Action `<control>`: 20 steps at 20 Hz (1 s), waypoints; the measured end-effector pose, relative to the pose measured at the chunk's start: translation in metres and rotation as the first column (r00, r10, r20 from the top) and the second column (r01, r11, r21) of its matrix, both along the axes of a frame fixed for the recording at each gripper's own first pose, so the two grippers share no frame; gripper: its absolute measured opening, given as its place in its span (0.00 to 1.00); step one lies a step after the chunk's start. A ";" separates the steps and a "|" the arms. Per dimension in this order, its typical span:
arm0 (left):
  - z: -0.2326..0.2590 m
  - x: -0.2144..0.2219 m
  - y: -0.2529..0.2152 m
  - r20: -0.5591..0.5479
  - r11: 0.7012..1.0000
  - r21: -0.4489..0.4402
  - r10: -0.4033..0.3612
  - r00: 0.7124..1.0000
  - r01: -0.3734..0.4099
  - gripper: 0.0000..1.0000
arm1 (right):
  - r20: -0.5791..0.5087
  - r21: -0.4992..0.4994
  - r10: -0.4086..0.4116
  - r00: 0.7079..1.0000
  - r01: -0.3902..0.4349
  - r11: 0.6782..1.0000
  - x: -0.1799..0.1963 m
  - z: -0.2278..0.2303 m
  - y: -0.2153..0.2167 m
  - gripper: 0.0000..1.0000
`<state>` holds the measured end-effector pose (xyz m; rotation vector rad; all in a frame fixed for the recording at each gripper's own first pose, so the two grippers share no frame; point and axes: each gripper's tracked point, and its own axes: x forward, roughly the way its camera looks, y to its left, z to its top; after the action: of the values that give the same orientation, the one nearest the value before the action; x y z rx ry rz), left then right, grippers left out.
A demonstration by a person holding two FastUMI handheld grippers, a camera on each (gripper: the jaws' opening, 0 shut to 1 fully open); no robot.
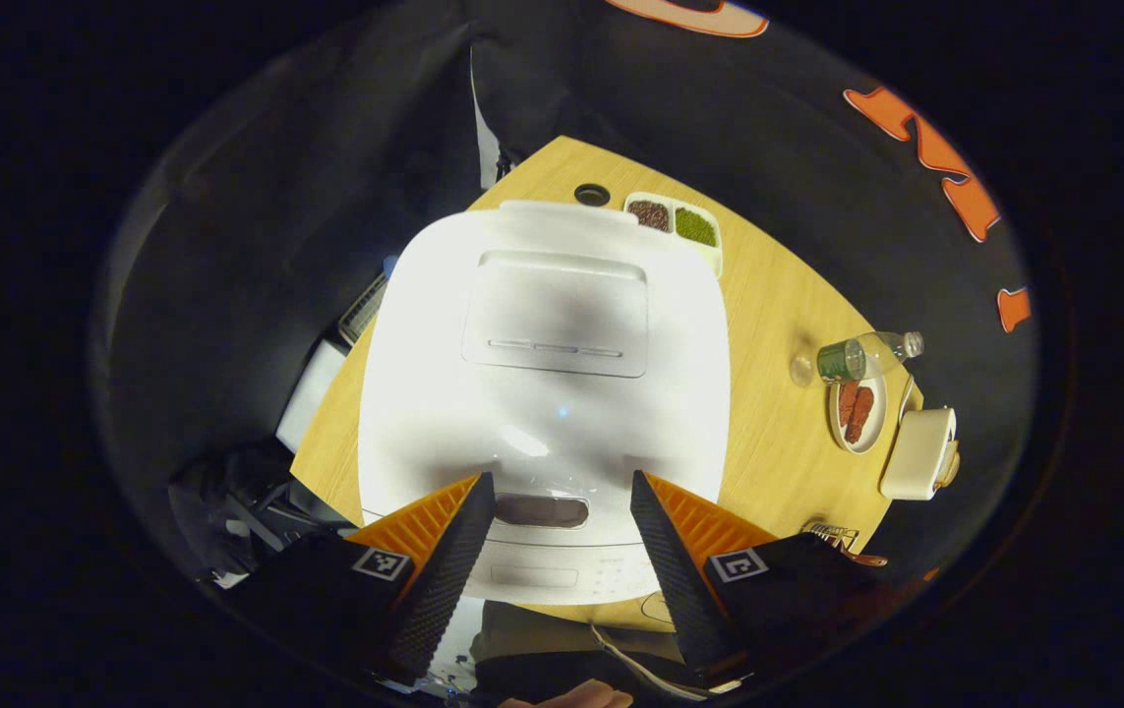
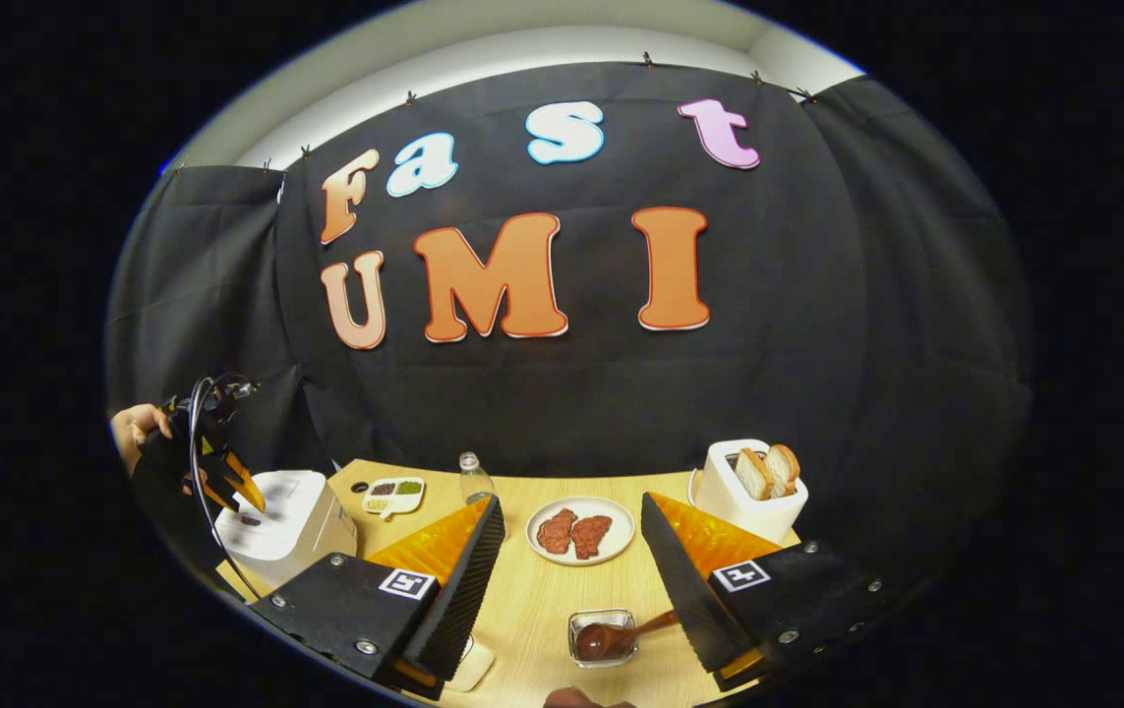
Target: Close the left gripper, press the button to open the rice cooker; take a wooden spoon from the chopstick holder with the right hand, scoop a spoonful of rice and pour it into the rice cooker, then put the wooden spoon back into the chopstick holder.
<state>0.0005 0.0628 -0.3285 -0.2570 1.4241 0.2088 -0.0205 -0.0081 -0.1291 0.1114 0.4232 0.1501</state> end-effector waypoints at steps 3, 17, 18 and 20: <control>0.046 0.012 -0.005 0.145 0.999 0.023 -0.047 0.988 0.044 0.96 | 0.072 -0.015 -0.003 0.997 0.004 1.000 0.013 0.026 0.005 0.87; 0.272 0.022 -0.028 0.852 0.957 0.290 -0.254 0.458 -0.008 0.96 | 0.294 -0.021 0.025 0.955 -0.020 1.000 0.028 0.088 0.052 0.87; 0.284 0.019 -0.031 0.873 0.951 0.308 -0.275 0.403 -0.018 0.94 | 0.312 -0.025 0.030 0.950 -0.024 0.999 0.027 0.093 0.056 0.87; 0.304 0.009 -0.044 0.897 0.937 0.348 -0.325 0.299 -0.026 0.94 | 0.351 -0.034 0.045 0.935 -0.036 0.999 0.025 0.102 0.066 0.87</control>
<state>0.0098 0.0183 -0.0248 0.0490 0.1533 0.0684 0.0045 0.0574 -0.0274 0.0470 0.0696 0.2007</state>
